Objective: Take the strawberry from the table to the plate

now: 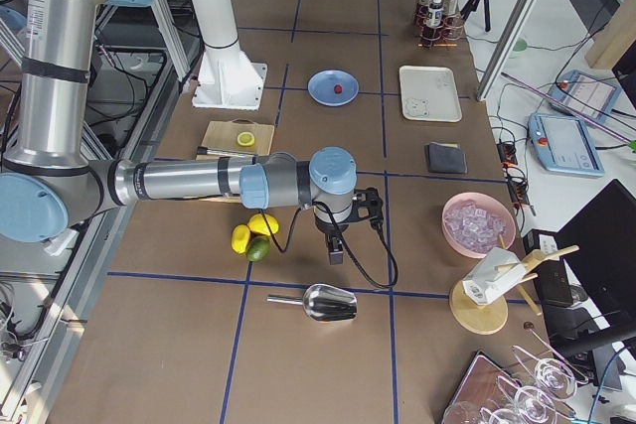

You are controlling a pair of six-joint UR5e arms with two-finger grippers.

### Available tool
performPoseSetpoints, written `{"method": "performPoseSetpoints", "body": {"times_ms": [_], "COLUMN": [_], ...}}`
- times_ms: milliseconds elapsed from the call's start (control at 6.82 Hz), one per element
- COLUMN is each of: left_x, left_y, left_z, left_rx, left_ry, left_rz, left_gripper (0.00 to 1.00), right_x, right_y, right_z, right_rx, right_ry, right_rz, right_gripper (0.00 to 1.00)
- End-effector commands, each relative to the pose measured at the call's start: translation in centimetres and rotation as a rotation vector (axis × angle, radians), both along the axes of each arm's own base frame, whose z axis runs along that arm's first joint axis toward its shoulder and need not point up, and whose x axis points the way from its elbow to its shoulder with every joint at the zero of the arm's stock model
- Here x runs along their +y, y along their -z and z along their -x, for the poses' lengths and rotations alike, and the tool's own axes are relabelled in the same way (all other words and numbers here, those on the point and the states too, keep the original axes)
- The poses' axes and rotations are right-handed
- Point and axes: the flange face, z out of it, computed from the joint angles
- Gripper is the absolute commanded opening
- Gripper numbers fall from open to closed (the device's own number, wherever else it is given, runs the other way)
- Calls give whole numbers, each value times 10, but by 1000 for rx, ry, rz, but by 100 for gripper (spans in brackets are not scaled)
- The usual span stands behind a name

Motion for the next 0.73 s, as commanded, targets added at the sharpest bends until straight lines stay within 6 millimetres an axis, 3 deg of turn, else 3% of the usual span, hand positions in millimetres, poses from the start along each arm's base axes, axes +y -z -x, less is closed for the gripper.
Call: {"method": "performPoseSetpoints", "body": {"times_ms": [0,586], "left_x": [-2,-5], "left_y": [5,11], "left_z": [-1,-1], "left_rx": [3,1], "left_ry": [0,-2], "left_rz": [-9,-25], "left_gripper": [100,100], "right_x": [-1,-3], "right_y": [-1,-6], "right_z": [0,0], "right_rx": [3,4], "right_ry": [1,0], "right_rz": [-1,12], "right_gripper": [100,100]}}
